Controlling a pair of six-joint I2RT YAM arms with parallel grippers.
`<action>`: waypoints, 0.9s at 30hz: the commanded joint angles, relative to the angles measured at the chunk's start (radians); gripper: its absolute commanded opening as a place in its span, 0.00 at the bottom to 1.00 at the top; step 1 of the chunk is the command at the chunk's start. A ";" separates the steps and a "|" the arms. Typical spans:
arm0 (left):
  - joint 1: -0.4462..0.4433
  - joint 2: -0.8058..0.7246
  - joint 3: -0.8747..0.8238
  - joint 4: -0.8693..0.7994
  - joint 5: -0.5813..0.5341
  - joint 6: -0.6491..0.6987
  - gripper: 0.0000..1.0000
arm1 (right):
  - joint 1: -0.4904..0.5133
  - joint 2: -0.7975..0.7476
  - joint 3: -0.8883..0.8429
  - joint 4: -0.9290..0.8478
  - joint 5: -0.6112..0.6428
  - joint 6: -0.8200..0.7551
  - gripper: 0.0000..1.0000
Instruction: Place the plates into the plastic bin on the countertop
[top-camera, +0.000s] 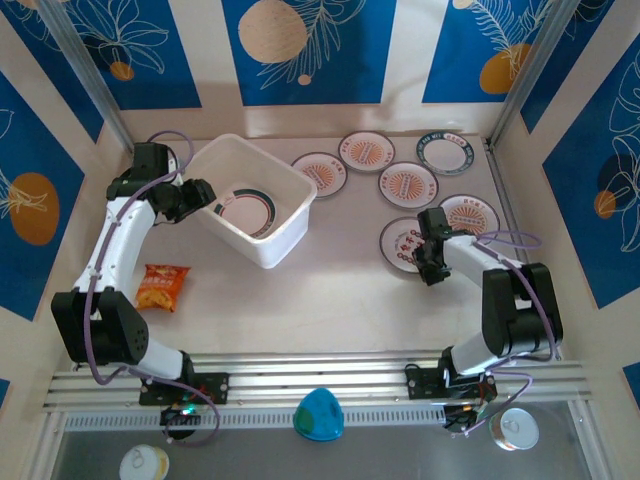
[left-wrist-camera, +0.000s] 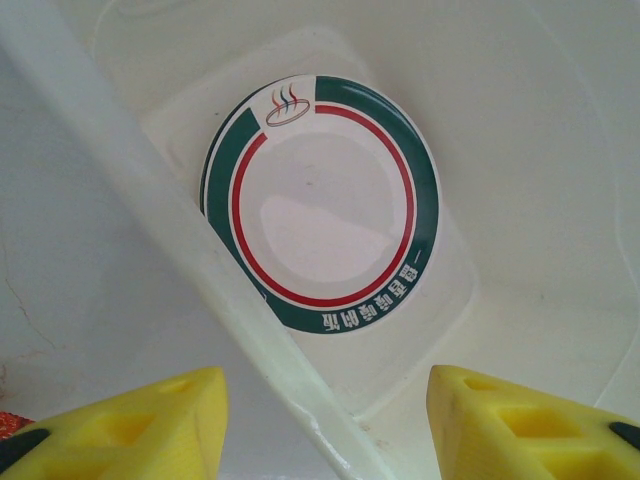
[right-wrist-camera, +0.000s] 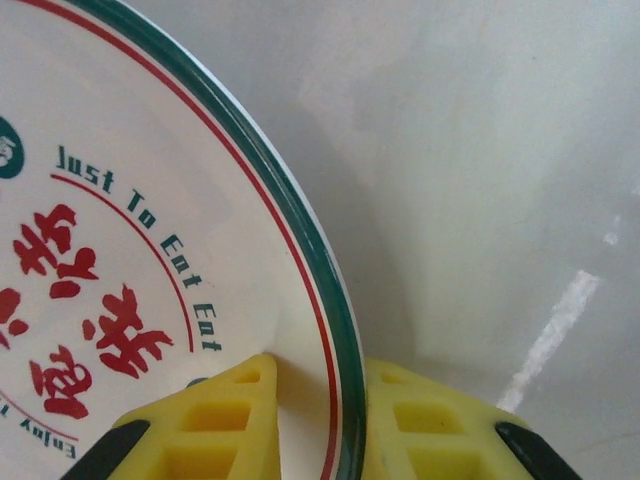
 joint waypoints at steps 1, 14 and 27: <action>0.008 -0.024 0.003 0.002 0.010 -0.012 0.56 | 0.014 -0.036 -0.034 -0.144 0.051 0.021 0.04; 0.007 -0.065 -0.008 -0.001 0.008 -0.012 0.56 | 0.087 -0.325 0.002 -0.355 0.145 0.047 0.00; 0.008 -0.067 0.076 -0.104 -0.101 -0.055 0.61 | 0.189 -0.410 0.345 -0.434 0.174 -0.164 0.00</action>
